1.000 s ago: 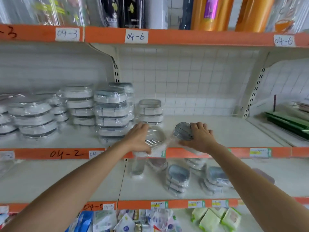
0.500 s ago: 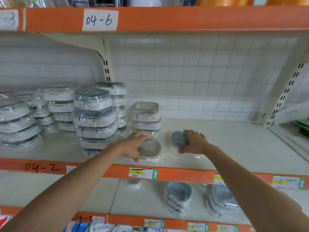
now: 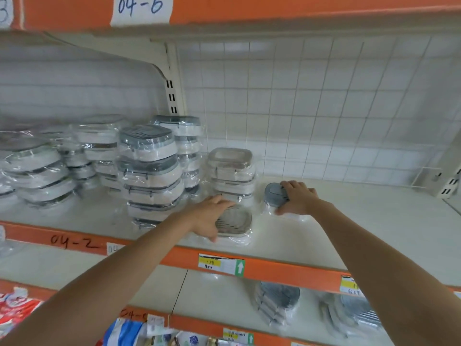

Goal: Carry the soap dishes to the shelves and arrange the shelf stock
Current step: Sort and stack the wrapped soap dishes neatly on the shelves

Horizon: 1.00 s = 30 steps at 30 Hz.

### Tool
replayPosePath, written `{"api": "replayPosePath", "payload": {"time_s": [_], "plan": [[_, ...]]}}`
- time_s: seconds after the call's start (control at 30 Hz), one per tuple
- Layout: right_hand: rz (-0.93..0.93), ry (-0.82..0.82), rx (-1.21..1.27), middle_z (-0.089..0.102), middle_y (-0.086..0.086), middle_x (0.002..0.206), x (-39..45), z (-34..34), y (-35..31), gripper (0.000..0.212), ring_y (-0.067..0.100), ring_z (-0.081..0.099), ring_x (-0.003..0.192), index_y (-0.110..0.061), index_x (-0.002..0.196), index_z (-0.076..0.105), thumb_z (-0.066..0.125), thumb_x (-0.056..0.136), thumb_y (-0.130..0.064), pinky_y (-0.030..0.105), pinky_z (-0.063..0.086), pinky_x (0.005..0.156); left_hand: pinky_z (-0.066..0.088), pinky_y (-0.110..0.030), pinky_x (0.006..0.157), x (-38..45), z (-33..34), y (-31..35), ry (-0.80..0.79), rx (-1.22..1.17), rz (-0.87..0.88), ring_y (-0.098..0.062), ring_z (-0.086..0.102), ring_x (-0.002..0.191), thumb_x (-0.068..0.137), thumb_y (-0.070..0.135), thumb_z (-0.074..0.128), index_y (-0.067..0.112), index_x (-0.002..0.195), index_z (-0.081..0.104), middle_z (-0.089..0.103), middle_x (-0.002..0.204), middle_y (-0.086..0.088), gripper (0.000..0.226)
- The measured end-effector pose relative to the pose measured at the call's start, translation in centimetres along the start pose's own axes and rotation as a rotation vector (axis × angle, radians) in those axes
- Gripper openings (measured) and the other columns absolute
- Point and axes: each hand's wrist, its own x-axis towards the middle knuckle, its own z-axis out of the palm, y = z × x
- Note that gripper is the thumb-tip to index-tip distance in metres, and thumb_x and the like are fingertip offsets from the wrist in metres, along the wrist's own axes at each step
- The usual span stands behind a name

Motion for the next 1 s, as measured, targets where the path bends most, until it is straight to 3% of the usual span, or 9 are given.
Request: {"api": "replayPosePath", "payload": {"time_s": [0.13,0.27,0.37,0.5,0.63,0.77,0.9,1.0], "plan": [[-0.020,-0.018,-0.008,0.028,0.000,0.151,0.2,-0.3,0.1,0.087,0.024,0.025,0.138,-0.019,0.146,0.023,0.070,0.077,-0.042,0.041,0.021,0.110,0.017,-0.039,0.115,-0.1,-0.4,0.4,-0.013,0.022,-0.012,-0.018,0.006,0.147,0.079,0.013,0.075,0.025,0.154,0.005,0.004,0.160,0.002,0.104],[-0.044,-0.053,-0.060,0.008,-0.003,0.159,0.7,-0.6,0.2,0.092,0.017,0.003,0.147,-0.017,0.151,0.010,0.066,0.082,-0.041,0.045,0.005,0.118,0.013,-0.040,0.116,-0.4,-0.5,0.9,-0.019,0.064,-0.033,-0.018,0.003,0.148,0.081,0.011,0.071,0.022,0.154,0.000,-0.003,0.162,0.001,0.102],[-0.078,-0.026,-0.143,-0.001,-0.001,0.160,0.5,-0.7,-0.1,0.096,0.017,-0.002,0.147,-0.014,0.153,0.005,0.065,0.084,-0.042,0.043,0.003,0.119,0.009,-0.034,0.117,-1.0,-0.5,1.3,-0.010,0.102,-0.026,-0.017,0.001,0.148,0.085,0.004,0.060,0.015,0.154,-0.005,-0.005,0.162,0.000,0.095],[-0.119,0.039,-0.163,0.007,0.002,0.160,-1.6,-0.9,-1.1,0.090,0.019,0.006,0.147,-0.011,0.151,0.013,0.066,0.084,-0.041,0.038,0.007,0.118,0.011,-0.028,0.116,-2.0,-0.2,1.9,0.056,0.150,0.034,-0.016,0.004,0.148,0.085,0.008,0.061,0.012,0.154,-0.001,-0.002,0.162,0.001,0.093],[-0.132,0.109,-0.229,0.026,0.006,0.151,-5.2,-1.1,-2.4,0.070,0.026,0.021,0.140,-0.012,0.146,0.026,0.058,0.090,-0.039,0.038,0.020,0.113,0.023,-0.023,0.108,-3.4,-0.1,2.4,0.232,0.189,0.134,-0.017,0.025,0.140,0.084,0.019,0.063,0.012,0.148,0.026,0.026,0.152,-0.001,0.074],[-0.186,0.190,-0.225,0.040,0.009,0.136,-10.2,-0.1,-4.1,0.049,0.027,0.037,0.128,-0.009,0.135,0.041,0.052,0.094,-0.035,0.037,0.035,0.101,0.035,-0.025,0.087,-5.7,1.5,3.1,0.402,0.165,0.226,-0.016,0.043,0.120,0.088,0.030,0.059,0.014,0.120,0.051,0.047,0.126,0.001,0.037],[-0.242,0.338,-0.045,0.057,0.008,0.112,-16.8,2.9,-6.5,0.030,0.024,0.054,0.108,-0.008,0.115,0.058,0.049,0.094,-0.029,0.032,0.044,0.080,0.045,-0.032,0.077,-9.2,5.8,3.4,0.369,0.077,0.295,-0.022,0.056,0.102,0.090,0.025,0.054,0.012,0.105,0.058,0.058,0.110,-0.001,0.021],[-0.328,0.322,-0.059,0.064,0.009,0.081,-21.1,7.1,-8.1,0.033,0.027,0.066,0.077,-0.006,0.085,0.066,0.044,0.083,-0.031,0.027,0.049,0.055,0.049,-0.037,0.080,-10.9,10.5,2.9,0.254,0.096,0.336,-0.027,0.058,0.102,0.092,0.021,0.050,0.006,0.112,0.059,0.061,0.113,-0.009,0.026]]}}
